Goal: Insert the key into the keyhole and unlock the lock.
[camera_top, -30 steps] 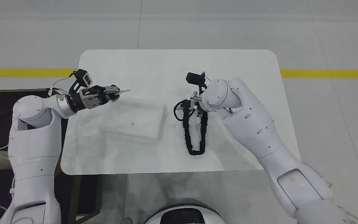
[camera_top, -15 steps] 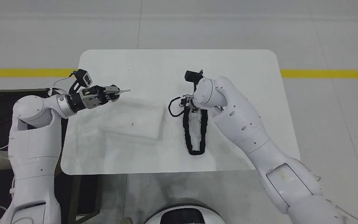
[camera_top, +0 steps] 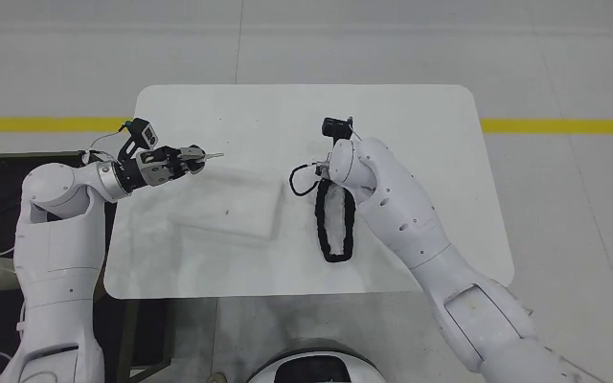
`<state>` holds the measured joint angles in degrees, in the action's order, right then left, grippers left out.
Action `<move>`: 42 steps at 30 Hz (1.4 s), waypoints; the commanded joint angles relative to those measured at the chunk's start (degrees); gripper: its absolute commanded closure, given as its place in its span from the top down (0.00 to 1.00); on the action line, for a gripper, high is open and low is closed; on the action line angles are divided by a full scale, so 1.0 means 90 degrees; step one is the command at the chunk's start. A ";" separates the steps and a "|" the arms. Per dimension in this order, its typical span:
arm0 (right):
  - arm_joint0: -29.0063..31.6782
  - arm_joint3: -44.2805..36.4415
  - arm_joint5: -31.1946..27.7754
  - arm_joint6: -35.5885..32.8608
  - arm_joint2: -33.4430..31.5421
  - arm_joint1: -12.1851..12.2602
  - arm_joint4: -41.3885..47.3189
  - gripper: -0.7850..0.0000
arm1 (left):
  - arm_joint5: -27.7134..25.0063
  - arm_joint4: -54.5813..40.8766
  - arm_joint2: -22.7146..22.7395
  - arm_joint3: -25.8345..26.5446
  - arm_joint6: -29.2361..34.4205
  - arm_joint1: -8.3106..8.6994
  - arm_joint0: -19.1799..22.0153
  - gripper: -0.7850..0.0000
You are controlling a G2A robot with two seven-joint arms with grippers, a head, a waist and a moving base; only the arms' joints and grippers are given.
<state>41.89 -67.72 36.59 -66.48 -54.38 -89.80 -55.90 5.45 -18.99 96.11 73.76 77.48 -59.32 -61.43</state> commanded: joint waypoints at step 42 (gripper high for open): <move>0.2805 -0.1507 -0.5591 -0.0735 -0.3488 0.0542 0.9011 0.00 | 0.0000 0.0000 0.0000 0.0000 0.0000 0.0000 0.0000 0.00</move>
<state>67.08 -81.17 -13.73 -73.13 -85.78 -84.91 25.25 5.45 -18.99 96.11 73.76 77.48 -59.32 -61.43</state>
